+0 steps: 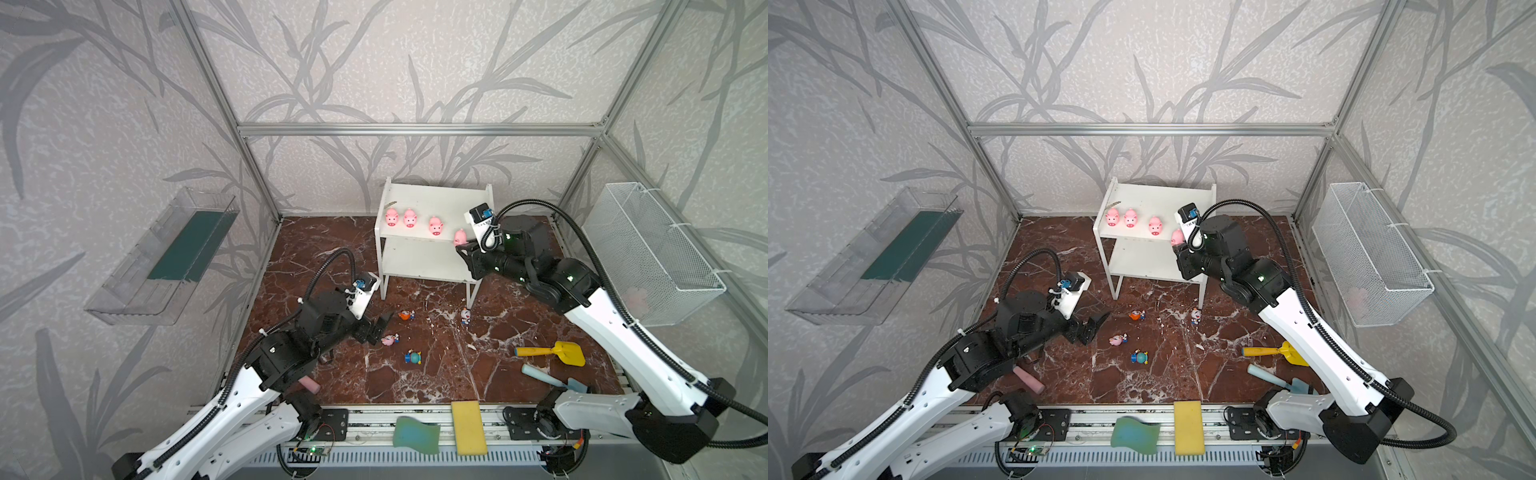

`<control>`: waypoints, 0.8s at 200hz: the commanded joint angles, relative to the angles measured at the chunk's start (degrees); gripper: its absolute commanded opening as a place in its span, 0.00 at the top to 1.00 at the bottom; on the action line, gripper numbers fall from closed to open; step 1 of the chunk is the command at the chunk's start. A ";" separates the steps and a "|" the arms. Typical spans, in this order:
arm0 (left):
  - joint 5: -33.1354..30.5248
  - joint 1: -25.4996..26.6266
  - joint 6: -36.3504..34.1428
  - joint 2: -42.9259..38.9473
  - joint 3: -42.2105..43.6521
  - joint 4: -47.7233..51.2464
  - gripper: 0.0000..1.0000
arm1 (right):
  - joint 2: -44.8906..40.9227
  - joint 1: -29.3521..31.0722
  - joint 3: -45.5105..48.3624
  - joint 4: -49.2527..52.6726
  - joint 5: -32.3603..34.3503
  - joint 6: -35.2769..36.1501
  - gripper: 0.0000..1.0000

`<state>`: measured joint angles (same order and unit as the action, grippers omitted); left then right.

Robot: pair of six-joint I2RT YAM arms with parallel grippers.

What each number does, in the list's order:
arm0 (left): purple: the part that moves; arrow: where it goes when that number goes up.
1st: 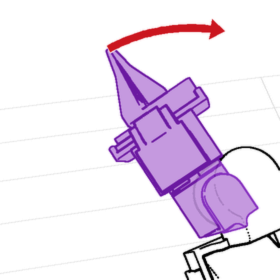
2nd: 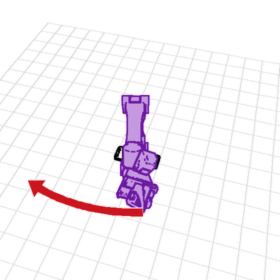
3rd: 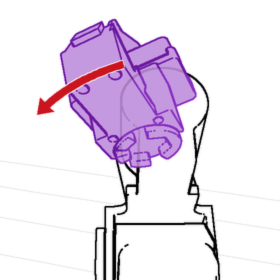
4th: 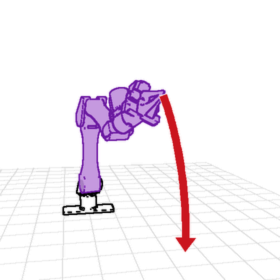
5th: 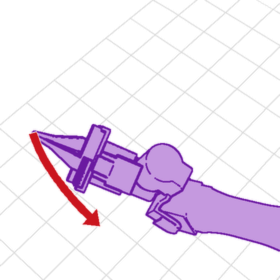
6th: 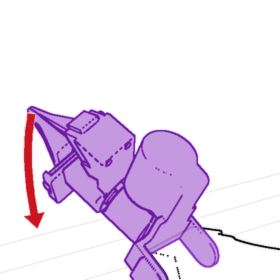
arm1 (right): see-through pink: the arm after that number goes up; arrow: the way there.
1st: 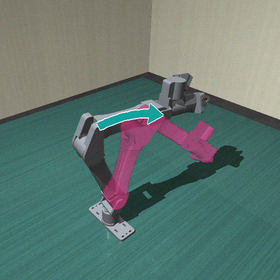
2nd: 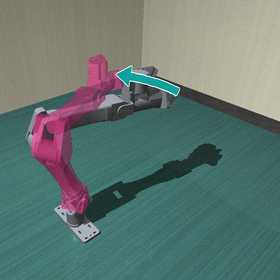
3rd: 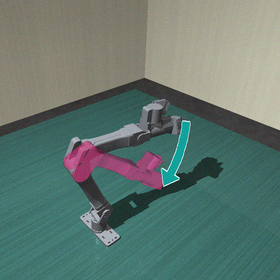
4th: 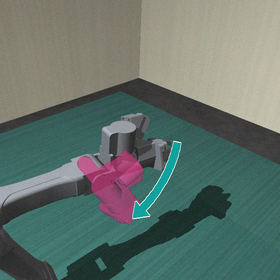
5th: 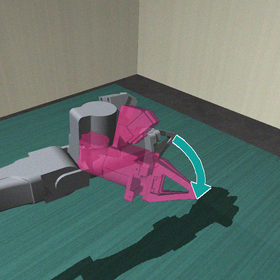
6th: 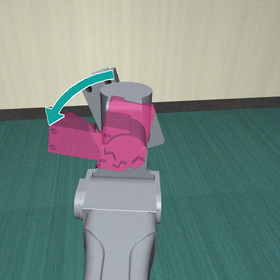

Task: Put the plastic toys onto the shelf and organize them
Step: 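Lift the pig to the top tier with the right gripper while the left draws back, then lower the pig beside the three pigs on the top tier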

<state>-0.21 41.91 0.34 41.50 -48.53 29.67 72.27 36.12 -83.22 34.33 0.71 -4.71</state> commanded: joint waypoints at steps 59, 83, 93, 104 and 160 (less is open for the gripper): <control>3.79 -2.99 -0.60 -1.42 1.87 -1.48 0.03 | 3.30 -4.62 -5.93 2.39 -7.25 1.84 0.73; 4.33 -3.58 -0.51 -1.50 2.11 -1.63 0.03 | 4.53 -4.58 -6.78 3.01 -8.38 2.36 0.72; 4.53 -3.74 -0.44 -1.64 2.24 -1.61 0.03 | 4.88 -4.66 -7.11 3.07 -8.74 2.60 0.72; 4.69 -3.90 -0.34 -1.69 2.36 -1.76 0.03 | 5.31 -4.65 -7.28 3.14 -8.97 2.82 0.72; 5.74 -4.87 0.01 -1.85 2.62 -2.07 0.03 | 6.22 -5.42 -7.91 3.72 -8.89 3.44 0.67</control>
<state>4.32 37.56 0.60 40.51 -46.61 28.62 78.08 31.20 -89.32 36.36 -7.62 -1.98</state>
